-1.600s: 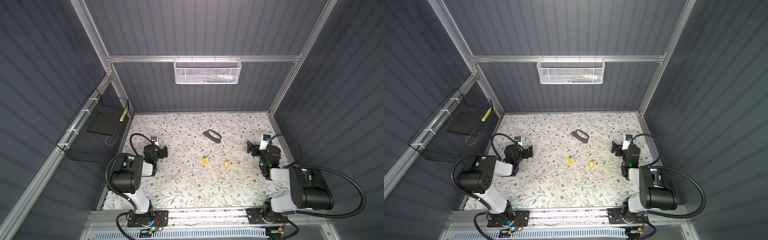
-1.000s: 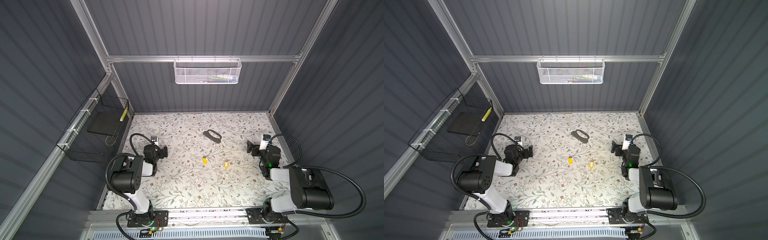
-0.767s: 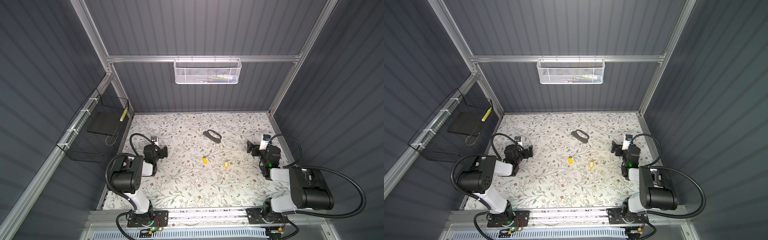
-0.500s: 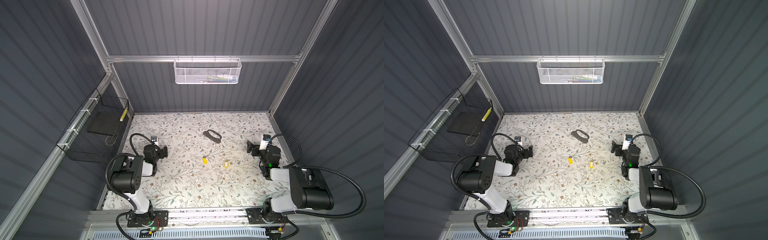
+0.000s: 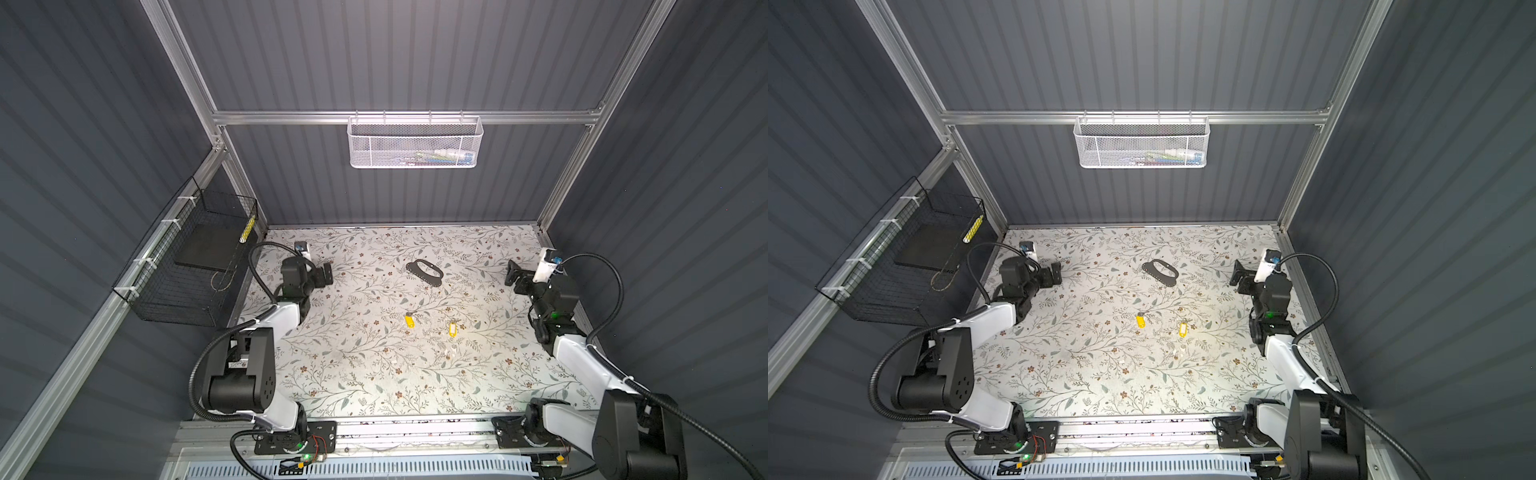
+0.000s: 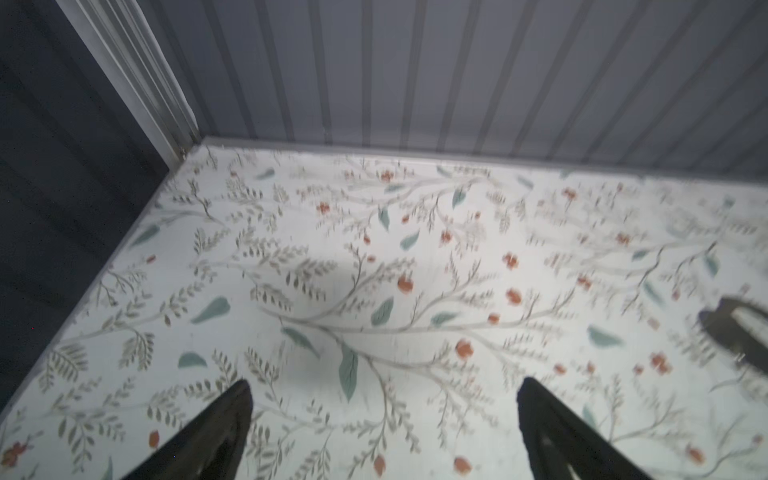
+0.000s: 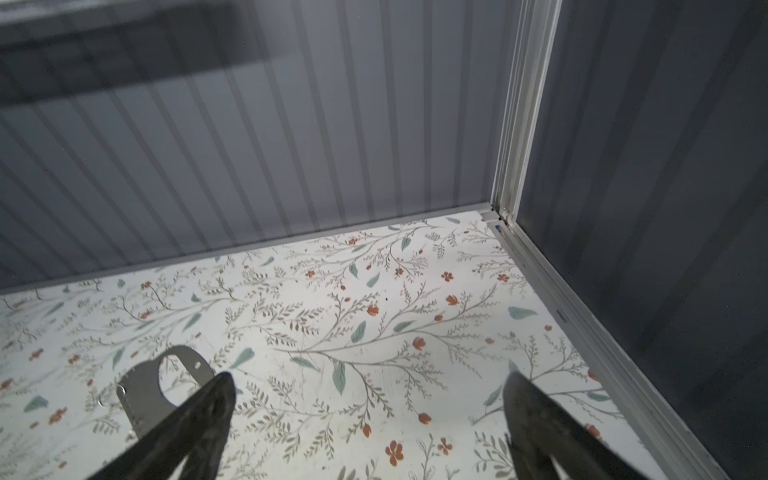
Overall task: Put the keys on the keyring
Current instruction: 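Reach the left gripper to the grey keyring plate's edge while the right gripper approaches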
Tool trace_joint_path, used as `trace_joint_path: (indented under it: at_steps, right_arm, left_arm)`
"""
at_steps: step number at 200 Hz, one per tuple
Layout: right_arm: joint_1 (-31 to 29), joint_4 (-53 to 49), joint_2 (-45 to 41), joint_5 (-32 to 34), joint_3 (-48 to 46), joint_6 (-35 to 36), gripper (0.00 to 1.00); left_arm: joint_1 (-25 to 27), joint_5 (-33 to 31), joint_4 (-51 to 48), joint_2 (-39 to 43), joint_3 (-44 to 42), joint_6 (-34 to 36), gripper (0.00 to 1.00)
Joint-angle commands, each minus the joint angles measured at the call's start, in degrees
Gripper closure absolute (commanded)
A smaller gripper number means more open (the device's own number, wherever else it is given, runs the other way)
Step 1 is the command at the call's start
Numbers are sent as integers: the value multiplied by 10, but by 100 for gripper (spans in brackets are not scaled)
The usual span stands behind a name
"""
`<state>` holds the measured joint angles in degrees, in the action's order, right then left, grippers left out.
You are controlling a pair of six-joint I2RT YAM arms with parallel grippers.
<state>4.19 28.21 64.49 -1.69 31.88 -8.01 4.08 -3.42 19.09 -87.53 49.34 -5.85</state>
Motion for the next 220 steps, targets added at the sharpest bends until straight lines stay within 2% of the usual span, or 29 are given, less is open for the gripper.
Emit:
trace_joint_path:
  at_steps: [1,20,48,79,100,149,173,220]
  right_arm:
    - [-19,-130,1,2,29,-33,1]
    - [-36,-166,5,-6,56,-41,1]
    - [-53,-221,32,-35,96,-53,1]
    - [-86,-189,50,-64,78,-78,1]
    - [-102,-152,66,-85,64,-107,1]
    - [-122,-181,98,-85,89,-110,1]
    - [-124,-186,104,-88,88,-112,1]
    - [-125,-191,112,-100,91,-106,2]
  left_arm:
    - [56,-21,-158,3,44,-49,0]
    - [108,-53,-197,-12,78,-51,0]
    - [136,-19,-235,-51,119,-102,1]
    - [186,-33,-211,-103,140,-128,1]
    - [206,-27,-229,-158,196,-142,4]
    - [238,10,-306,-292,358,-145,16]
    - [247,28,-311,-338,405,-149,22]
    - [257,63,-264,-392,447,-158,43]
